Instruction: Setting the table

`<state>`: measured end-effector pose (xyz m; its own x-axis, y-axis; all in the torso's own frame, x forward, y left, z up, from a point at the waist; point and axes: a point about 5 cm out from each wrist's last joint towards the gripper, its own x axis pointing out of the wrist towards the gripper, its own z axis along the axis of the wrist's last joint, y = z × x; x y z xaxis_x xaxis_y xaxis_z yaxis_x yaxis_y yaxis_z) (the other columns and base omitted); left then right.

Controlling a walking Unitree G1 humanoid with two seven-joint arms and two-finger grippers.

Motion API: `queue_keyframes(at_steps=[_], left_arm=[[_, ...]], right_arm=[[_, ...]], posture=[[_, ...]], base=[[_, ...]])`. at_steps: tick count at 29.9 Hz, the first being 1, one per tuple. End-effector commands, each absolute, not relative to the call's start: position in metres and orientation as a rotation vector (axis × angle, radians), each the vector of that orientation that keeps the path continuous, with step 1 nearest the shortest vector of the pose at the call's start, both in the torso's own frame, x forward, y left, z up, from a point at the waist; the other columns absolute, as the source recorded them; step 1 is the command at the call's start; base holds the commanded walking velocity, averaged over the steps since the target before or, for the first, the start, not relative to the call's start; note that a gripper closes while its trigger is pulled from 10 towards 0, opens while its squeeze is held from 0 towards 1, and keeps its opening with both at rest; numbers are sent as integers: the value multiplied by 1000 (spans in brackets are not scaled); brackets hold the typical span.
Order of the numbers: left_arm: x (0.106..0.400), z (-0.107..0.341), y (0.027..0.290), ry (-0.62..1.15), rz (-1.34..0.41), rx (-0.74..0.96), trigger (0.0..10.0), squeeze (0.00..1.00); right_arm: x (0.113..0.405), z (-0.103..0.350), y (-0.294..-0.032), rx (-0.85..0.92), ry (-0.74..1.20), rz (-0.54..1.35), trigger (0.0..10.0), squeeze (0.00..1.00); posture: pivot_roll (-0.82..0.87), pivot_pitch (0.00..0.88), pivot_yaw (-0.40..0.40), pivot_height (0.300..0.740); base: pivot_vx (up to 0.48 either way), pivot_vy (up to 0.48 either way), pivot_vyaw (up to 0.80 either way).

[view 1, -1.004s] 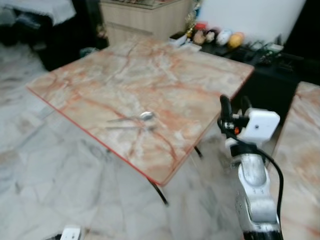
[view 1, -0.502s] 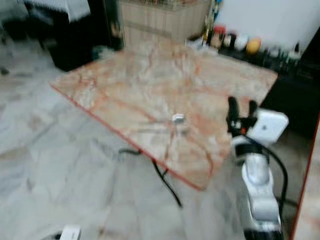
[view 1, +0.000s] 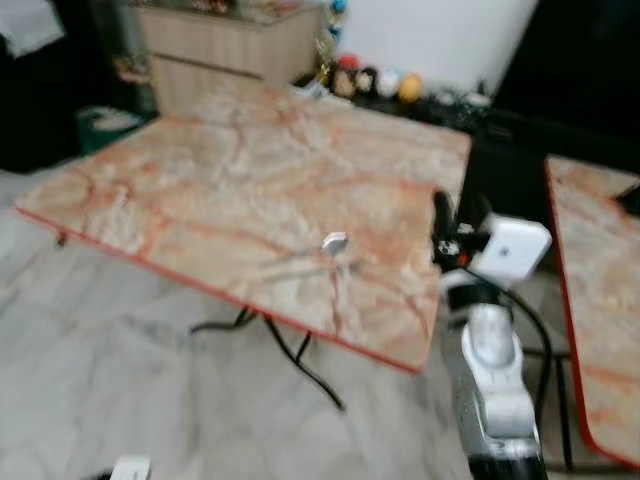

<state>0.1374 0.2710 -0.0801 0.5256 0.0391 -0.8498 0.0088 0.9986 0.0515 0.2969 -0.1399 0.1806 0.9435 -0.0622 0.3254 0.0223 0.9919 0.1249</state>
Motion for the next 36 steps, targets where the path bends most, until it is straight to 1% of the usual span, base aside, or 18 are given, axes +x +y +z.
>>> queue_keyframes(at_steps=[1, 17, 20, 24, 27, 29, 31, 33, 36], left_arm=[[142, -80, 266, 1006, 3, 45, 10000, 0], [143, -80, 266, 1002, 8, 40, 10000, 0], [144, -79, 266, 999, 8, 43, 10000, 0], [144, -79, 266, 998, 6, 47, 10000, 0], [144, -79, 266, 999, 4, 48, 10000, 0], [144, -79, 266, 999, 3, 48, 10000, 0], [144, -79, 266, 999, 3, 48, 10000, 0], [144, -79, 266, 1000, 2, 48, 10000, 0], [143, -80, 265, 1001, 1, 48, 10000, 0]], right_arm=[[297, 179, -150, 109, -327, -76, 10000, 0], [296, 176, -155, 93, -319, -97, 10000, 0], [296, 174, -157, 85, -315, -109, 10000, 0], [293, 170, -164, 62, -310, -142, 10000, 0], [291, 153, -175, 3, -229, -198, 10000, 0], [287, 136, -190, 5, -162, -284, 10000, 0], [284, 127, -197, 10, -119, -330, 10000, 0], [273, 89, -218, -11, 68, -480, 10000, 0], [260, 61, -230, 51, 183, -574, 10000, 0]], posture=[[5, 0, -31, 740], [3, 0, -31, 740], [5, 0, -31, 740], [5, 0, -31, 740], [5, 0, -31, 740], [5, 0, -31, 740], [5, 0, -31, 740], [2, 0, -32, 740], [0, 0, -34, 740]], base=[[0, 326, -688], [0, 329, -685], [0, 0, -679], [0, 0, 0], [0, 0, 0], [0, 0, 0], [0, 0, 0], [0, 0, 0], [0, 0, 0]])
